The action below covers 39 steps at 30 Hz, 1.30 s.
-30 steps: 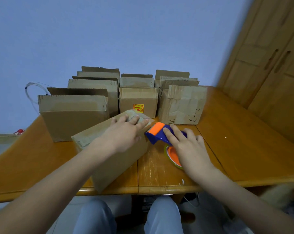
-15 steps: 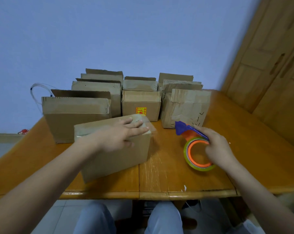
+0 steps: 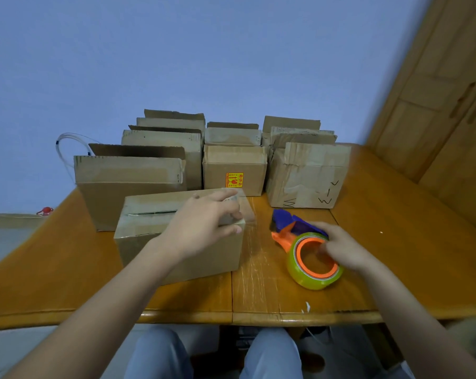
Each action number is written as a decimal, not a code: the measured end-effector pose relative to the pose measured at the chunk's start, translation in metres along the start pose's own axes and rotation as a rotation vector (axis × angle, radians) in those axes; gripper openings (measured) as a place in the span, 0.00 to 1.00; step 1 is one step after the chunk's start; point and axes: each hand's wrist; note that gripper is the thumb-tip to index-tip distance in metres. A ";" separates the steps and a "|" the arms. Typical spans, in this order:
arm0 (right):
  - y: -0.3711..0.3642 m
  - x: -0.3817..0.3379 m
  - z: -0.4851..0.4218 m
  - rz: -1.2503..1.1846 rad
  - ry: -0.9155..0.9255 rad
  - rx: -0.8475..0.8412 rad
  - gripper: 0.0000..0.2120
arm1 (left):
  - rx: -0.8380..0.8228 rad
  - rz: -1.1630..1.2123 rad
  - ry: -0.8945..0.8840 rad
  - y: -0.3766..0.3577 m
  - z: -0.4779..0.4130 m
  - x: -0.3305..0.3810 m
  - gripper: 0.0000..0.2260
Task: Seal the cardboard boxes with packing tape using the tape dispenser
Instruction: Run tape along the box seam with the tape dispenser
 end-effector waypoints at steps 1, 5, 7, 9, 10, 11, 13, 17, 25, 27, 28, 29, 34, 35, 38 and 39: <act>0.002 0.002 -0.005 0.016 -0.029 -0.040 0.23 | 0.009 0.013 -0.012 0.000 0.001 -0.002 0.08; 0.003 0.011 -0.023 0.162 -0.042 -0.094 0.11 | -0.012 0.102 -0.074 0.009 0.006 -0.011 0.05; 0.002 0.012 -0.031 0.246 -0.026 -0.084 0.13 | -0.039 0.125 -0.078 0.013 0.009 -0.015 0.05; 0.001 0.011 -0.039 0.470 -0.024 -0.052 0.21 | -0.050 0.129 -0.078 0.014 0.010 -0.017 0.06; 0.000 0.006 -0.039 0.621 -0.020 -0.038 0.24 | -0.050 0.134 -0.077 0.014 0.011 -0.018 0.07; -0.001 0.000 -0.038 0.734 0.007 -0.018 0.26 | -0.046 0.137 -0.074 0.013 0.012 -0.018 0.08; -0.004 -0.018 -0.028 0.751 0.135 0.062 0.29 | -0.030 0.122 -0.064 0.010 0.013 -0.020 0.12; -0.028 -0.059 0.006 0.245 0.546 0.258 0.26 | -0.010 0.118 -0.047 0.005 0.014 -0.027 0.25; -0.103 -0.064 0.010 0.003 0.758 0.272 0.35 | 0.011 0.201 -0.123 0.012 0.025 -0.041 0.20; -0.118 -0.058 0.012 0.019 0.761 0.289 0.36 | -0.002 0.248 -0.121 0.013 0.028 -0.045 0.18; -0.125 -0.055 0.013 0.024 0.753 0.298 0.37 | -0.003 0.270 -0.120 0.013 0.029 -0.046 0.19; -0.131 -0.052 0.013 0.027 0.743 0.302 0.38 | -0.001 0.287 -0.119 0.013 0.029 -0.047 0.19; -0.154 -0.047 0.014 0.058 0.673 0.313 0.46 | -0.009 0.339 -0.091 0.012 0.028 -0.048 0.18; -0.158 -0.050 0.014 0.051 0.652 0.303 0.48 | -0.010 0.342 -0.088 0.012 0.027 -0.047 0.18; -0.173 -0.058 0.015 -0.018 0.588 0.261 0.51 | -0.002 0.342 -0.096 0.011 0.027 -0.048 0.18; -0.177 -0.058 0.016 -0.042 0.577 0.256 0.50 | 0.001 0.341 -0.098 0.011 0.028 -0.048 0.18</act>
Point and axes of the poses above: each hand's wrist, its own z-axis away from the middle knuckle, its own y-axis out of the back of the hand, x = y × z, and after that the axes turned 1 degree about -x, right-handed
